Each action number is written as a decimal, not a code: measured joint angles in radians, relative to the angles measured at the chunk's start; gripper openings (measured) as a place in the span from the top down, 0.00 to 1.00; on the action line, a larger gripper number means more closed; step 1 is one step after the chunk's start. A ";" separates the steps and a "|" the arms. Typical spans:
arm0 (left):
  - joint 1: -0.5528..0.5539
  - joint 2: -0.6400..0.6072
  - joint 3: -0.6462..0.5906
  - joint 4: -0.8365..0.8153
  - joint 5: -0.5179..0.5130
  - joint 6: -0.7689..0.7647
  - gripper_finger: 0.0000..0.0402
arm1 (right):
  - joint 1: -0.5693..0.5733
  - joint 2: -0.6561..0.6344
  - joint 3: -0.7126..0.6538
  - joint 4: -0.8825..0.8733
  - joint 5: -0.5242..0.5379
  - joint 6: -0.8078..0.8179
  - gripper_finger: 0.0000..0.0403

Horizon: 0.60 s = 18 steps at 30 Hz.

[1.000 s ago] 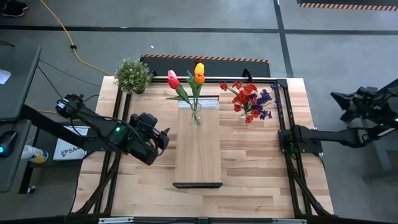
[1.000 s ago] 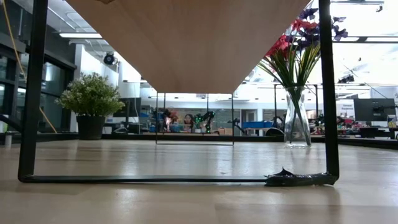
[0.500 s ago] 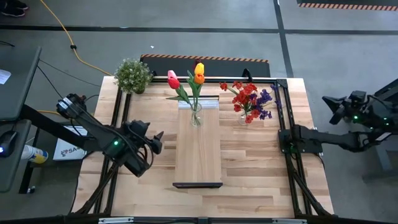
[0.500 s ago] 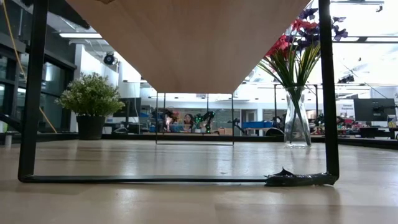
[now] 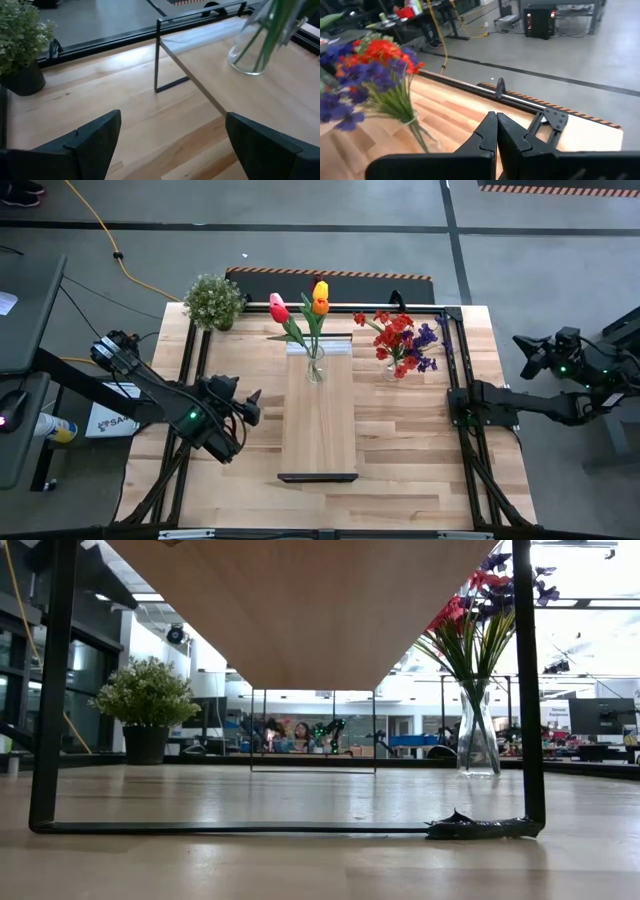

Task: Pick and place flowers into a vace then onto a shelf
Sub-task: Put the transparent vase with flowers on the shelf

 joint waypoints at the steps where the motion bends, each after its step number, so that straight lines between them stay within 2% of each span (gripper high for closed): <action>1: 0.000 0.000 -0.009 -0.001 -0.004 -0.016 0.02 | 0.000 0.000 0.000 -0.005 0.012 0.011 1.00; 7: 0.000 -0.021 -0.062 -0.001 -0.016 -0.077 0.03 | 0.000 0.000 0.001 -0.004 0.020 0.021 1.00; 11: 0.000 -0.034 -0.076 0.001 -0.015 -0.079 0.02 | 0.000 0.000 -0.014 -0.002 -0.015 0.049 1.00; 18: 0.000 -0.032 -0.104 0.000 0.016 -0.105 0.02 | 0.002 -0.001 -0.120 0.011 -0.044 0.093 1.00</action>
